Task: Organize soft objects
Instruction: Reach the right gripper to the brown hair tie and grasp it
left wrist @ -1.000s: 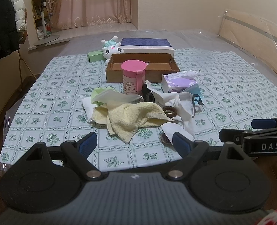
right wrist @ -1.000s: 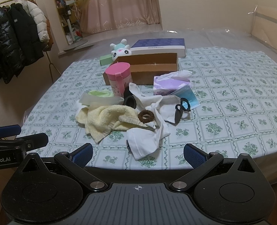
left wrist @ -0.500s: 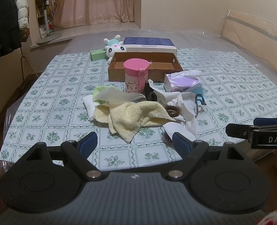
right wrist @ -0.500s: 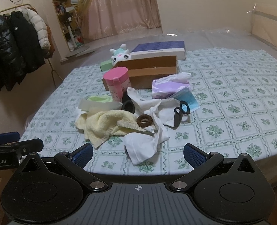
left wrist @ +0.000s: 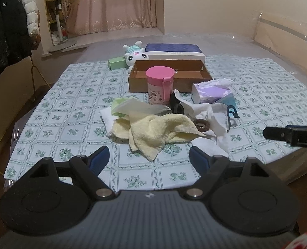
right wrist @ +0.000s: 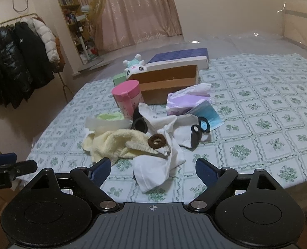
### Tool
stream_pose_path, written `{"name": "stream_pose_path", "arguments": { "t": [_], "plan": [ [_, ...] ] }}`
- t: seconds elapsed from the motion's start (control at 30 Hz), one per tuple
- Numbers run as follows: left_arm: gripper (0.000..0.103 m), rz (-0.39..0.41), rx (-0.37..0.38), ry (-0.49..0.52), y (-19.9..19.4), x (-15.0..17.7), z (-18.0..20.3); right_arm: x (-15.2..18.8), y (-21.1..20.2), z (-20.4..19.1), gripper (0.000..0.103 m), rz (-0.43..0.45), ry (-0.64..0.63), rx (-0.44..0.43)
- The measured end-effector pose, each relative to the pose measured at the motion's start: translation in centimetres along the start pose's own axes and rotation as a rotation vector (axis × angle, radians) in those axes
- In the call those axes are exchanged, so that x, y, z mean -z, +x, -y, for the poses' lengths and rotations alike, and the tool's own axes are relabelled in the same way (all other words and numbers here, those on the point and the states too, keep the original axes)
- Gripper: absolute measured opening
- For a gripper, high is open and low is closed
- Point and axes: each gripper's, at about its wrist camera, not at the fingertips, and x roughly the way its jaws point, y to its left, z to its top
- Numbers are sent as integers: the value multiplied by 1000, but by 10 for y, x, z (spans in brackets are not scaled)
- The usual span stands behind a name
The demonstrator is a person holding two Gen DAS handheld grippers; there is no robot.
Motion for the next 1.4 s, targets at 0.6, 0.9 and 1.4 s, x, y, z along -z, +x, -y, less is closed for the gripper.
{"name": "stream_pose_path", "arguments": {
  "t": [0.6,0.9,1.4],
  "plan": [
    [82,-13,50,-18,75,-15,-17,-22,66,-13,67,-36,-42,-60],
    [77,-42,26,-57,116,-12,-41,-23,113,-16,48,-104,-104,-63],
    [77,-76,12,-65,179,-21,-58,-27,201,-6,36,-142,-174,9]
  ]
}}
